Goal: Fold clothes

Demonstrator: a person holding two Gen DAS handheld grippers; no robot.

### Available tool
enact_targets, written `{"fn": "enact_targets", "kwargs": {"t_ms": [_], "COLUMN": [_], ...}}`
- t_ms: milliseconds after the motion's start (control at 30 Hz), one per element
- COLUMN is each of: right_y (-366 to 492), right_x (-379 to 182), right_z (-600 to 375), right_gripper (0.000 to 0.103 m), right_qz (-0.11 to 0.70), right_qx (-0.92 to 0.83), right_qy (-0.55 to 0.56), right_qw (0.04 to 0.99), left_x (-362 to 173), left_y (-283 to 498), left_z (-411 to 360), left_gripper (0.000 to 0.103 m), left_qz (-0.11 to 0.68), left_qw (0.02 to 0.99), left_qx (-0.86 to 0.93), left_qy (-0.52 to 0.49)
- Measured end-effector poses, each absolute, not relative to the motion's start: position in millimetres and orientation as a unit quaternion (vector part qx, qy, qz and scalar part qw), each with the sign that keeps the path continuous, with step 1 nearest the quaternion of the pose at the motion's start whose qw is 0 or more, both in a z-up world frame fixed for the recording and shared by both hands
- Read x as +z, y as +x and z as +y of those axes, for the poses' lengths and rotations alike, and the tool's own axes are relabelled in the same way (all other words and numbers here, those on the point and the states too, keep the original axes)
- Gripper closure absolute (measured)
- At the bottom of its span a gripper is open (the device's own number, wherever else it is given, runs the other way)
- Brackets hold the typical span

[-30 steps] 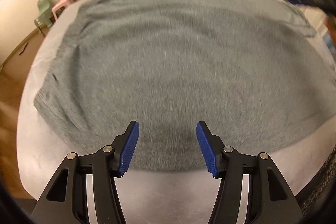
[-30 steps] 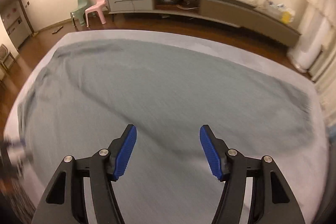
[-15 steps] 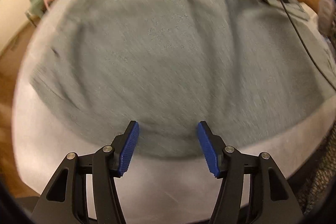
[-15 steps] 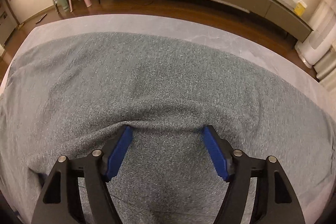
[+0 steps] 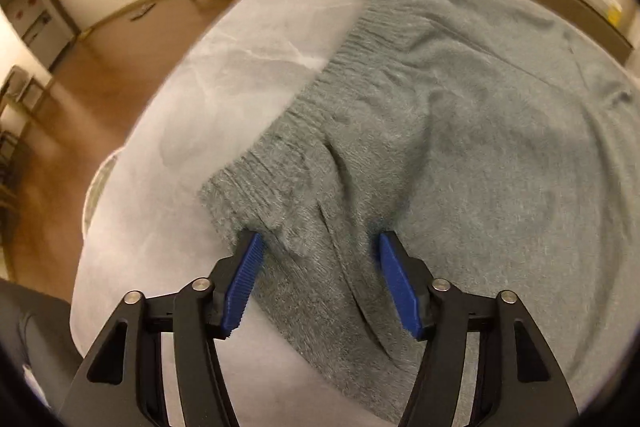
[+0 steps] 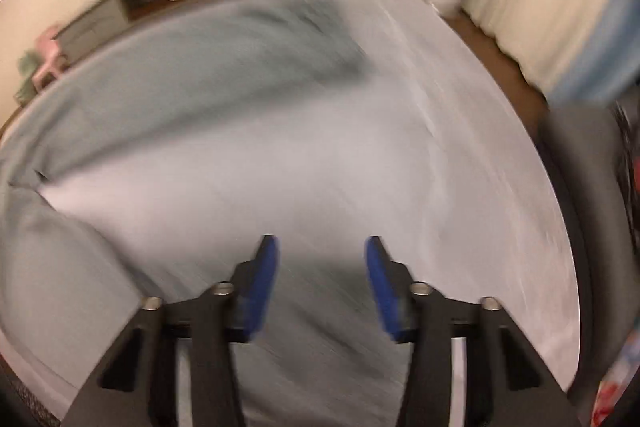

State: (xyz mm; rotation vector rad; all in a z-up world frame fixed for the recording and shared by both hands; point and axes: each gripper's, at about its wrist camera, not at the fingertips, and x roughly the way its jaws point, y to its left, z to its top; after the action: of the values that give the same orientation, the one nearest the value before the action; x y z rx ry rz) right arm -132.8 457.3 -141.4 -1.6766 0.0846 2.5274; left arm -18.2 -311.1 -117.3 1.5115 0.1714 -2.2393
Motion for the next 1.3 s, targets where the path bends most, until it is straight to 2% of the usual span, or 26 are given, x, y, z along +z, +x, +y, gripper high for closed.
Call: {"fn": "enact_targets", "kwargs": {"t_ms": [133, 333, 400, 500, 533, 667, 767, 900, 1000, 1167, 1267, 1300], "right_y": [-129, -167, -171, -157, -147, -120, -133, -154, -173, -163, -160, -161], "right_x": [-159, -165, -165, -145, -135, -130, -152, -154, -146, -108, -119, -126], "right_z": [456, 472, 475, 476, 477, 464, 453, 455, 462, 468, 481, 483], "right_gripper": [0.061, 0.061, 0.061, 0.061, 0.057, 0.057, 0.057, 0.055, 0.054, 0.054, 0.054, 0.054], "right_qz": [-0.029, -0.090, -0.080, -0.055, -0.040, 0.011, -0.017, -0.045, -0.036, 0.002, 0.004, 0.007], "right_qx": [0.827, 0.850, 0.856, 0.870, 0.875, 0.862, 0.842, 0.851, 0.848, 0.870, 0.854, 0.849], "right_qy": [-0.561, -0.504, -0.495, -0.477, -0.472, -0.505, -0.538, -0.521, -0.525, -0.489, -0.513, -0.521], "right_qw": [0.037, 0.122, 0.127, 0.113, 0.104, 0.050, 0.044, 0.043, 0.064, 0.066, 0.084, 0.088], "left_x": [-120, -115, -113, -93, -90, -103, -116, -120, -116, -91, -111, -115], "left_y": [-26, -26, -27, -19, -18, -25, -27, -20, -20, -48, -69, -73], "left_z": [-312, -304, -301, -285, -280, -287, -297, -307, -309, -290, -286, -287], "left_gripper": [0.031, 0.028, 0.032, 0.031, 0.031, 0.031, 0.028, 0.028, 0.031, 0.031, 0.031, 0.027], "left_qz": [0.087, 0.073, 0.068, 0.076, 0.074, 0.081, 0.088, 0.104, 0.115, 0.098, 0.088, 0.087], "left_qw": [0.239, 0.272, 0.276, 0.242, 0.233, 0.232, 0.242, 0.257, 0.275, 0.237, 0.236, 0.239], "left_qx": [-0.798, -0.790, -0.790, -0.819, -0.825, -0.811, -0.797, -0.791, -0.785, -0.825, -0.808, -0.803], "left_qy": [0.547, 0.544, 0.544, 0.515, 0.509, 0.531, 0.547, 0.546, 0.543, 0.503, 0.533, 0.539]}}
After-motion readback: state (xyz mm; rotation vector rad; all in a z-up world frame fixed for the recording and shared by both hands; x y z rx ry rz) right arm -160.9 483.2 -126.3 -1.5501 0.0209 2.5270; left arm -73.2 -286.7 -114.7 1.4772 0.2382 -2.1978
